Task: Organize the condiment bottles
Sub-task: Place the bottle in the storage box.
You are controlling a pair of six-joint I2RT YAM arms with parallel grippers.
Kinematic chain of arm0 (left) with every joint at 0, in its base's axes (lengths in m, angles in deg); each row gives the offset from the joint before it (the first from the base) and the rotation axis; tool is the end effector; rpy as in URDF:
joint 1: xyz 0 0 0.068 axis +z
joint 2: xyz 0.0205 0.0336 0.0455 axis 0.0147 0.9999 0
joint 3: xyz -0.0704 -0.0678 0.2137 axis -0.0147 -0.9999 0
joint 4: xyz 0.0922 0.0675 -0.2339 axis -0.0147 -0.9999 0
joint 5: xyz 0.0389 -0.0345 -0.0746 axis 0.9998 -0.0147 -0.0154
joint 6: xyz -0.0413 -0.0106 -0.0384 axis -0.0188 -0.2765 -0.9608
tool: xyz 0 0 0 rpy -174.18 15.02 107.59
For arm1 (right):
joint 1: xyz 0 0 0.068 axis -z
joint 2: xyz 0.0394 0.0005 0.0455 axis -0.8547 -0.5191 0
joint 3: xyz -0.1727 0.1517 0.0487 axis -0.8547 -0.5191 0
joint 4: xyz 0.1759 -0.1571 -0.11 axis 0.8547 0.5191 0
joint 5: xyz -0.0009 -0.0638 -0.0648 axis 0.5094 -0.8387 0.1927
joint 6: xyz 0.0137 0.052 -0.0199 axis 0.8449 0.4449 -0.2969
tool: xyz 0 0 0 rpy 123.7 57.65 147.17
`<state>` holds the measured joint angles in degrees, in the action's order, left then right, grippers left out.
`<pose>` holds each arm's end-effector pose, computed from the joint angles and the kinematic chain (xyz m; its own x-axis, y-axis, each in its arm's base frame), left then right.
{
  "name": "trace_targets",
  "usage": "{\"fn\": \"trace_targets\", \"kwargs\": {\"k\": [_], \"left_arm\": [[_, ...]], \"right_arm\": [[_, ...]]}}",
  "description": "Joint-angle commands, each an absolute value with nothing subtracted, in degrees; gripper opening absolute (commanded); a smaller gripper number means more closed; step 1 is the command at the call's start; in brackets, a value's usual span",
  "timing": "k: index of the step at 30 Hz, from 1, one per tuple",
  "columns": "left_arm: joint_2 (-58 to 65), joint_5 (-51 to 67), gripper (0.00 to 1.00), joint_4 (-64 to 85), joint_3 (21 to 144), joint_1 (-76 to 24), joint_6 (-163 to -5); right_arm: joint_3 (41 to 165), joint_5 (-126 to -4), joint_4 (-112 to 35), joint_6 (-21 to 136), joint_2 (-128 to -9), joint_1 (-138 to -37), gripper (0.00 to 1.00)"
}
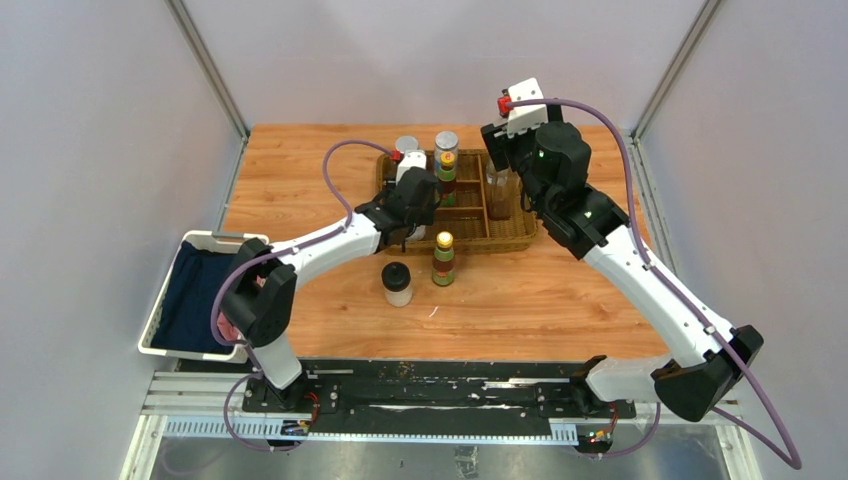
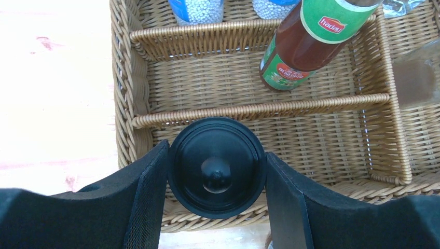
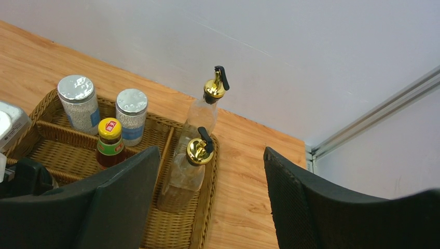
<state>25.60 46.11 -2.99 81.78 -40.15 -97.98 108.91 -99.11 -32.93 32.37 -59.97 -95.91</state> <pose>0.3011 -0.2347 0.2151 -0.5323 -0.0315 -0.8460 0.0437 0.9970 -0.0646 0.2450 0.1629 0.4314 0.0962 -0.2772 -0.9560 -0.1600 0.9436 -0.2897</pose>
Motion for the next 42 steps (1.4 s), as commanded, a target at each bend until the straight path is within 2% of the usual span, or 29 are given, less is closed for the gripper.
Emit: {"fn": "trace_targets", "kwargs": {"k": [1, 24, 28, 30, 33, 36, 40, 42], "left_arm": [[26.2, 46.4, 0.0, 0.8, 81.7, -39.8, -98.8], [29.3, 47.3, 0.0, -0.6, 81.4, -39.3, -99.9], [29.5, 47.7, 0.04, -1.5, 81.8, -39.3, -100.1], [29.5, 47.6, 0.14, -1.7, 81.9, -39.3, -100.2], [29.3, 47.4, 0.41, -1.6, 81.9, -39.3, -100.5], [29.1, 47.8, 0.55, -1.3, 81.4, -39.3, -100.5], [28.0, 48.3, 0.78, 0.5, 79.7, -39.3, -100.3], [27.9, 48.3, 0.86, 0.4, 79.9, -39.3, -100.0]], "right_arm": [[107.4, -98.2, -34.7, 33.7, -59.3, -95.0, 0.77], [105.4, -96.9, -35.4, 34.7, -58.5, -94.0, 0.77], [105.4, -96.7, -35.5, 34.8, -58.6, -93.7, 0.77], [105.4, -96.5, -35.5, 34.8, -58.7, -93.6, 0.77], [106.2, -96.5, -35.4, 34.7, -59.0, -93.5, 0.77], [105.8, -96.1, -35.4, 35.0, -58.7, -93.4, 0.77], [105.6, -95.7, -35.4, 35.2, -58.8, -93.3, 0.77], [105.9, -95.4, -35.4, 35.3, -58.8, -93.3, 0.78]]}}
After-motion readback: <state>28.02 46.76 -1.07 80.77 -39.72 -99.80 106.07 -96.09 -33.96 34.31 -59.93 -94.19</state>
